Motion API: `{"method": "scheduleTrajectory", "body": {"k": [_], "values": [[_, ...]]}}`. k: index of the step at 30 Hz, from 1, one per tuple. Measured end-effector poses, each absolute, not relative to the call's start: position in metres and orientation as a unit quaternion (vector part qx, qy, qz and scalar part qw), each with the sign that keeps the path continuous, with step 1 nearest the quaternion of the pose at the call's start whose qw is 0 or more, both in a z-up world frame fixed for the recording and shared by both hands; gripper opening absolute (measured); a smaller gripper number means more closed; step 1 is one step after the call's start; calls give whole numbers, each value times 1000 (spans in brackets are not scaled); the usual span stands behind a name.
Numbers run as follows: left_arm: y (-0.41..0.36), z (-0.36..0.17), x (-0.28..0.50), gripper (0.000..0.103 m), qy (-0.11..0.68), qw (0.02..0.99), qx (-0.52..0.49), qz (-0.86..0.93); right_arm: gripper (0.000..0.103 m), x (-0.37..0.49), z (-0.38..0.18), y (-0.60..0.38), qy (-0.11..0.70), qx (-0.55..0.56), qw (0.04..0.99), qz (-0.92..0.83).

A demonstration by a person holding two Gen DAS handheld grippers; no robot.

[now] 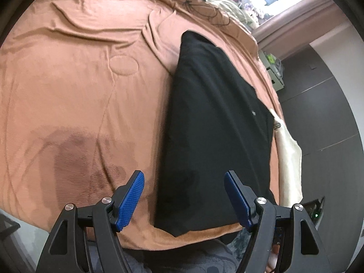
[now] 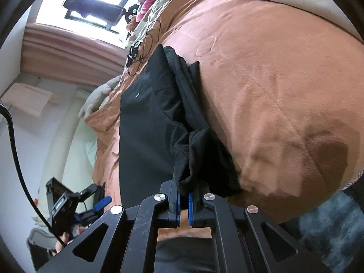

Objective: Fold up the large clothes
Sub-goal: 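Grasp the folded shirt edge with the right gripper and straighten it, then lower both grippers onto the folded black shirt and close them on it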

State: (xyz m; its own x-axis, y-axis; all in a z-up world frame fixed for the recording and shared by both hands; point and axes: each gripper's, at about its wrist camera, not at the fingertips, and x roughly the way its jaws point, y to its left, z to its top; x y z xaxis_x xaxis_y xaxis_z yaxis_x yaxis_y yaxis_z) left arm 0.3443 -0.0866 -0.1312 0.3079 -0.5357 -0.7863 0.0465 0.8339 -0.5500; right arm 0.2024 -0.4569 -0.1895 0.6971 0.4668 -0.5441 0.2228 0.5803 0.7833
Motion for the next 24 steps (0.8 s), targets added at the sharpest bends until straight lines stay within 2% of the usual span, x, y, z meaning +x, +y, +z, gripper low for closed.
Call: {"method": "scheduleTrajectory", "body": {"k": [1,5,6,7,9,11,24], "values": [[-88,-136,346,72,560,777,-218,-186,4,202,-190,-458,383,452,802,76],[-98,-158,352,54,584,761,-213,-186,5,207,-200,-459,400,452,795,64],[-100,-167,354,48,595,752,-214,-185,10,209,-201,-458,407,445,795,60],[-100,-171,355,48,601,745,-222,-188,14,212,-199,-456,419,425,800,54],[-97,-176,358,48,603,738,-235,-194,41,217,-190,-456,434,394,809,43],[-95,-173,363,48,600,742,-228,-194,56,221,-182,-459,443,374,814,35],[-95,-164,417,48,589,754,-229,-180,58,301,-134,-476,419,331,843,59]]}}
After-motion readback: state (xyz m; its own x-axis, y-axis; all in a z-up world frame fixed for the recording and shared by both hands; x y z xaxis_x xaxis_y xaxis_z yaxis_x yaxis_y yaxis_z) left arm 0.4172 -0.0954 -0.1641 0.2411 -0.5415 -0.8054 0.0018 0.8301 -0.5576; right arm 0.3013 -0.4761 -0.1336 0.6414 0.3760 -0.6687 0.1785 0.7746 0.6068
